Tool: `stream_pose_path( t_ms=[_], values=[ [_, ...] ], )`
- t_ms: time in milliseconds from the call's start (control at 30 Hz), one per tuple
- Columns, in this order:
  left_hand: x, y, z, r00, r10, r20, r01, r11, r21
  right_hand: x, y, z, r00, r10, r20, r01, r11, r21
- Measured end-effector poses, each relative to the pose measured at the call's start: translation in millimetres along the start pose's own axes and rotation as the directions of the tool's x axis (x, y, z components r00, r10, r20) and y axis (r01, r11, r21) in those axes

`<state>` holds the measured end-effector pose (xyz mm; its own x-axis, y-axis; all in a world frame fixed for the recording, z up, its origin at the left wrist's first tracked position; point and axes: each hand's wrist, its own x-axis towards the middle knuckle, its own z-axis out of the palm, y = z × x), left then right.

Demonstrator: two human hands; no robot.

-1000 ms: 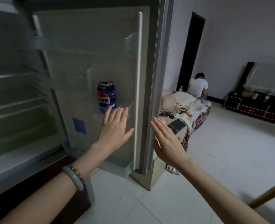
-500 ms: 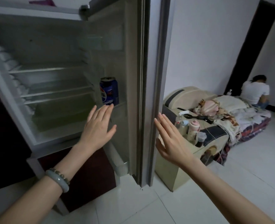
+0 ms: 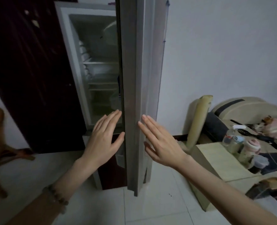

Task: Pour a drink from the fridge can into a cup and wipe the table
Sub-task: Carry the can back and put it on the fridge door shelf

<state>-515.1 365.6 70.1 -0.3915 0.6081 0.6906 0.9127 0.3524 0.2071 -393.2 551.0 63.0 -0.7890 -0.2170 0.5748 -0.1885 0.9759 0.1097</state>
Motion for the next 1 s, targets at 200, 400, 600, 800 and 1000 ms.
stream_pose_path(
  t_ms=[200,400,600,800,1000],
  values=[
    [-7.1,-42.4,-16.5,0.995,-0.098,-0.028,0.099,0.995,0.021,69.7,-12.4,47.6,0.992,-0.124,-0.011,0.124,0.991,0.045],
    [0.0,-114.4,-18.4,0.961,-0.275,-0.018,0.272,0.957,-0.100,143.2,-18.8,102.5,0.979,-0.200,-0.034,0.202,0.976,0.078],
    [23.4,-190.6,-25.4,0.930,-0.368,0.020,0.361,0.897,-0.256,211.6,-23.0,154.1,0.980,-0.197,-0.021,0.198,0.979,0.038],
    [51.0,-269.2,-28.5,0.919,-0.375,0.120,0.392,0.844,-0.367,268.1,-21.9,196.5,0.986,-0.166,-0.023,0.165,0.986,-0.024],
    [76.4,-327.9,-21.1,0.894,-0.398,0.204,0.447,0.783,-0.432,306.7,-10.5,227.4,0.998,-0.056,0.030,0.060,0.984,-0.166]
  ],
)
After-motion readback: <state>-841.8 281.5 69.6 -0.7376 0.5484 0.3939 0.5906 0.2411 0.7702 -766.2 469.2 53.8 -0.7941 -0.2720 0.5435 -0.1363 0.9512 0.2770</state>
